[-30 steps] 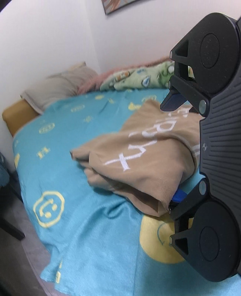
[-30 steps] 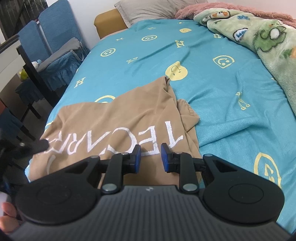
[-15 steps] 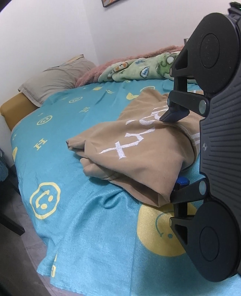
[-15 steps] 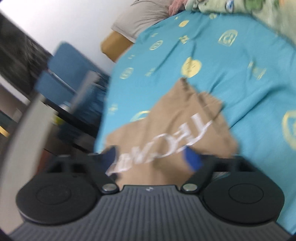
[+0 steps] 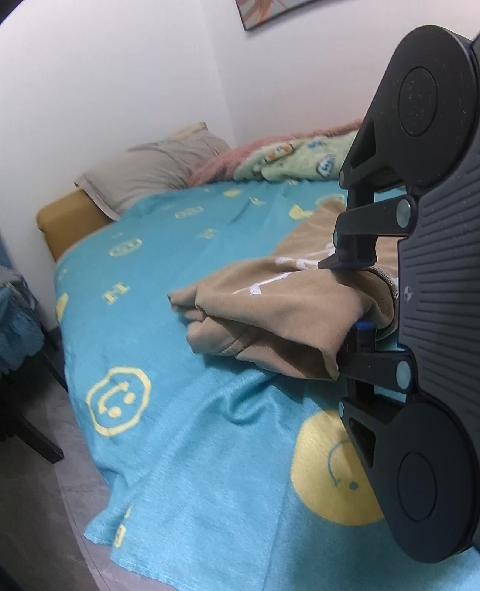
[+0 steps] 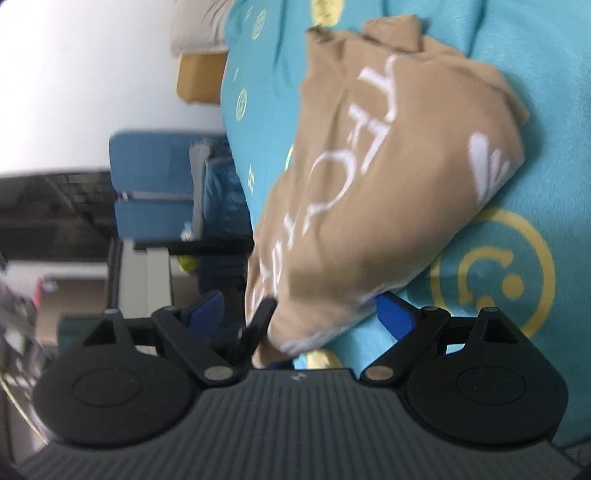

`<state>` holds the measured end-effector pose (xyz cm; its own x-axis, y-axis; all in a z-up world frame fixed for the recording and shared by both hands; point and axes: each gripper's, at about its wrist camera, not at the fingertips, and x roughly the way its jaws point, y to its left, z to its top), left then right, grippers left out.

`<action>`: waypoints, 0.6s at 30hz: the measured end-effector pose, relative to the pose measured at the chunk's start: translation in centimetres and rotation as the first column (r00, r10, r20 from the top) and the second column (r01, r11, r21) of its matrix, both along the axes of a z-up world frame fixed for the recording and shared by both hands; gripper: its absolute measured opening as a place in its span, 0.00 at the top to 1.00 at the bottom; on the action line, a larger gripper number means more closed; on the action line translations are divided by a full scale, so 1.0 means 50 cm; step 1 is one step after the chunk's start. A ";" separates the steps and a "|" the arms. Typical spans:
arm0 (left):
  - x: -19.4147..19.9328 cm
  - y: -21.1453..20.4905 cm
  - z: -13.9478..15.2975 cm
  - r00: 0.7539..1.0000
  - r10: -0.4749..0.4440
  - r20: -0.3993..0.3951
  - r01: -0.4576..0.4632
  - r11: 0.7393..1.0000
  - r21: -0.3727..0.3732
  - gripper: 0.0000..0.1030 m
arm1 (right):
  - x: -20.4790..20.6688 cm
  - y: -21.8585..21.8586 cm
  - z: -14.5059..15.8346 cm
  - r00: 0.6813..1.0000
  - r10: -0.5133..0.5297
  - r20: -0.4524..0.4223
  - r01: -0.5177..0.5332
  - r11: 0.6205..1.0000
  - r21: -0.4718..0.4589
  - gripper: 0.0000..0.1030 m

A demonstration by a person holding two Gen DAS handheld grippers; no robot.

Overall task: Fold clothes
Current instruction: 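Grasp the folded shirt bundle with both grippers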

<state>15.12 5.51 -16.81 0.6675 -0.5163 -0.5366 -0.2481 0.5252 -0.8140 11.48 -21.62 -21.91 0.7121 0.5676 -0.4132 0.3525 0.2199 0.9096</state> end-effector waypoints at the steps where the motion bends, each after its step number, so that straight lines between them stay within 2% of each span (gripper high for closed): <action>1: -0.001 0.000 0.004 1.000 0.003 0.016 -0.003 1.000 -0.004 0.78 | -0.003 -0.006 -0.004 1.000 -0.027 -0.007 0.027 1.000 0.008 0.11; 3: -0.004 0.000 0.013 0.999 0.008 0.044 -0.007 1.000 -0.010 0.79 | -0.011 -0.018 -0.011 0.997 -0.077 -0.022 0.078 0.997 0.014 0.11; 6: -0.003 -0.002 0.020 0.997 0.014 0.071 -0.013 1.000 -0.018 0.80 | -0.022 -0.037 -0.014 0.986 -0.159 -0.048 0.157 0.987 -0.029 0.11; 8: 0.000 -0.005 0.022 0.997 0.018 0.077 -0.016 1.000 -0.020 0.80 | -0.031 -0.053 -0.015 0.973 -0.222 -0.066 0.218 0.974 -0.062 0.17; 9: 0.001 -0.004 0.021 0.997 0.019 0.075 -0.018 1.000 -0.022 0.80 | -0.032 -0.058 -0.018 0.969 -0.237 -0.074 0.232 0.971 -0.063 0.24; 11: -0.005 0.003 0.018 0.997 0.021 0.071 -0.019 1.000 -0.024 0.80 | -0.034 -0.066 -0.027 0.962 -0.256 -0.092 0.252 0.966 -0.057 0.29; 12: -0.007 0.007 0.017 0.997 0.021 0.069 -0.020 0.999 -0.025 0.80 | -0.035 -0.065 -0.025 0.962 -0.257 -0.092 0.251 0.966 -0.069 0.34; 14: -0.010 0.014 0.014 0.997 0.022 0.068 -0.020 0.999 -0.026 0.80 | -0.037 -0.060 -0.020 0.964 -0.251 -0.085 0.242 0.965 -0.103 0.48; 16: -0.011 0.017 0.017 0.998 0.021 0.064 -0.020 1.000 -0.021 0.80 | -0.039 -0.059 -0.013 0.970 -0.236 -0.064 0.226 0.965 -0.134 0.67; 18: -0.013 0.017 0.030 0.998 0.017 0.067 -0.016 1.000 -0.008 0.81 | -0.040 -0.060 0.004 0.979 -0.202 -0.037 0.191 0.963 -0.190 0.75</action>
